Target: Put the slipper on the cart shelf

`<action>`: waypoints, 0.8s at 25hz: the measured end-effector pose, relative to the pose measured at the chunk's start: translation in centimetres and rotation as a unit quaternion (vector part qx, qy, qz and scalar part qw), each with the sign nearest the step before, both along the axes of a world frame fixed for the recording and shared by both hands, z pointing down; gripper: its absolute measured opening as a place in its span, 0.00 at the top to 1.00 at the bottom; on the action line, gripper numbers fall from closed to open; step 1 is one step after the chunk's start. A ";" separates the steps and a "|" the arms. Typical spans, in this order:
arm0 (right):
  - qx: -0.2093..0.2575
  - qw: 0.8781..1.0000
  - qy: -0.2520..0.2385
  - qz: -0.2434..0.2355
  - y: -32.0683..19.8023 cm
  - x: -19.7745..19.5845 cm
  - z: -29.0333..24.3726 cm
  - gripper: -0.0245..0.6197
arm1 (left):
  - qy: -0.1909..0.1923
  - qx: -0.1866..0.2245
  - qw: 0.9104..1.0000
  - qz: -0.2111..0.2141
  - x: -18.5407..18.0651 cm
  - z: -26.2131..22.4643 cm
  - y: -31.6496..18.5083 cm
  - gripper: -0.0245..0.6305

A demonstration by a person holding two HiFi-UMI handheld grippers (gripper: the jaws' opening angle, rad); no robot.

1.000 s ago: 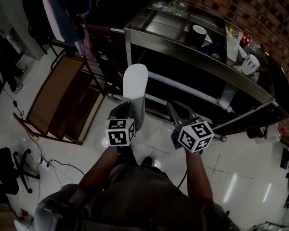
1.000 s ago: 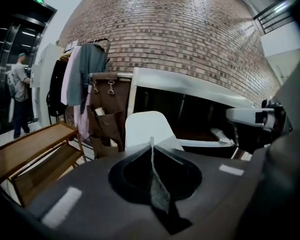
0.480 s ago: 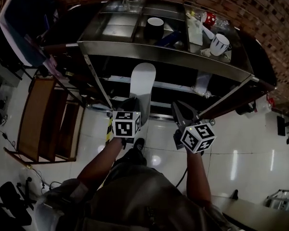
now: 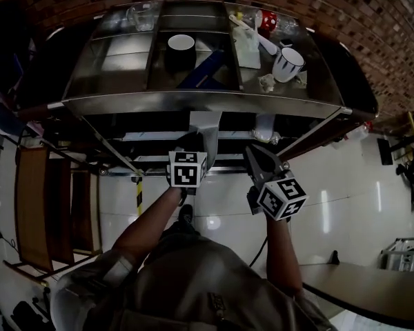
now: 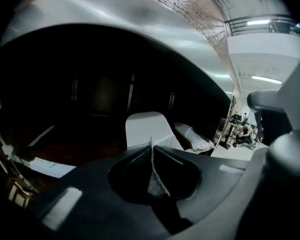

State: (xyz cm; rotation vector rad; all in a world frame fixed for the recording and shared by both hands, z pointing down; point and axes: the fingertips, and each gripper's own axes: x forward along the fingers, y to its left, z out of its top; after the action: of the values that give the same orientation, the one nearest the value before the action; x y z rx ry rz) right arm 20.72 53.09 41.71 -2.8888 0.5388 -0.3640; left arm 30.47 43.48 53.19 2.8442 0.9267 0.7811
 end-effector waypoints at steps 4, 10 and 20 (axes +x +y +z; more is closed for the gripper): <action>-0.003 1.000 -0.014 0.027 1.6 1.0 0.8 0.96 | 0.007 0.001 1.000 0.006 3.1 1.3 2.3 0.94; -0.003 0.998 -0.031 0.057 3.3 2.1 2.0 0.96 | 0.009 -0.001 1.000 -0.009 6.7 2.8 4.4 0.93; -0.002 0.999 -0.033 0.025 5.0 3.4 2.4 0.96 | 0.019 0.025 0.999 -0.032 9.2 3.7 6.9 0.91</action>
State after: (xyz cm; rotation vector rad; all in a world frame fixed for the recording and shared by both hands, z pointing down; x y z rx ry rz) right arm 24.11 58.08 44.06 -2.8770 0.4544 -0.4529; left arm 39.69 50.42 56.89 2.9251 0.8269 0.7555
